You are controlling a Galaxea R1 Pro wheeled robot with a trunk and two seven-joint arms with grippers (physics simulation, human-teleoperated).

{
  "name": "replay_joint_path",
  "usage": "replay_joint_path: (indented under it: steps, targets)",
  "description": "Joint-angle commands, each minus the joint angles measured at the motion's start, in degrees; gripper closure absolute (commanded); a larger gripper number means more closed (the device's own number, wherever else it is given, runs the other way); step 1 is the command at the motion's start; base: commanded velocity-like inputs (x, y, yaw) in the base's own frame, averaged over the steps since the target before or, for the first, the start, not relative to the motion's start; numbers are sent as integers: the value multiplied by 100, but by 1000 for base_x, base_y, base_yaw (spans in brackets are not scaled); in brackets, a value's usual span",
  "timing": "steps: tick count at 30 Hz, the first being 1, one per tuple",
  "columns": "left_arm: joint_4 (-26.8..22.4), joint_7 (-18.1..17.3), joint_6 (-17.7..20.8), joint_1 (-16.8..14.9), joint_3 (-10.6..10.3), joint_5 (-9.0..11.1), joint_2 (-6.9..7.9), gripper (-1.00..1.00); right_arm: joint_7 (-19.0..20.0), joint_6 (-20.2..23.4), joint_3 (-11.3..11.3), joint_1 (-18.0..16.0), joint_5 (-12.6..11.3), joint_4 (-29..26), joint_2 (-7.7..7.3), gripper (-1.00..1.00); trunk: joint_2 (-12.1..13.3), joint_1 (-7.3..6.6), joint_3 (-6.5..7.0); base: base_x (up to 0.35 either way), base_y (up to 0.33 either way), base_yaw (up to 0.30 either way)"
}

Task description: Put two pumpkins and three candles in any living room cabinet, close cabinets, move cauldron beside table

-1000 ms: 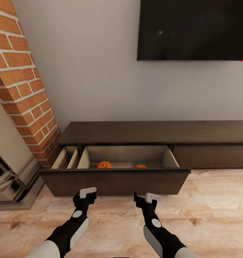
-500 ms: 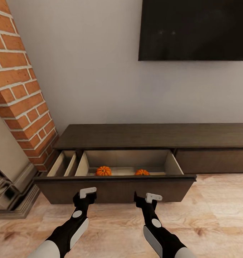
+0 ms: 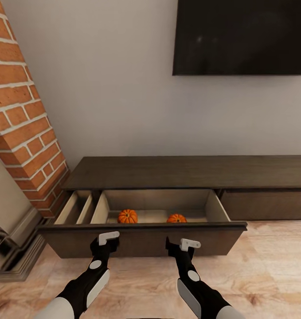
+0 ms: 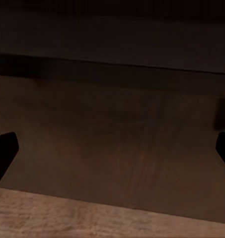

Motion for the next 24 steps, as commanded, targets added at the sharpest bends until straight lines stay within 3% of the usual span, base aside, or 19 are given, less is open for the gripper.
replay_joint_path:
  steps: [1,13,24]
  targets:
    - [-3,39,-38,-8,-45,40,6,-100,-37,-35,48,-7,-60,2,-5,-100,-2,0,-4,147,0,0]
    - [-8,39,-36,-8,-41,47,6,-100,-21,-33,48,-7,-60,2,2,-100,-2,0,-4,164,0,0]
    - [-36,39,-36,-8,-45,47,84,-100,-16,-33,48,-7,-60,2,13,-100,-2,0,-4,277,63,0]
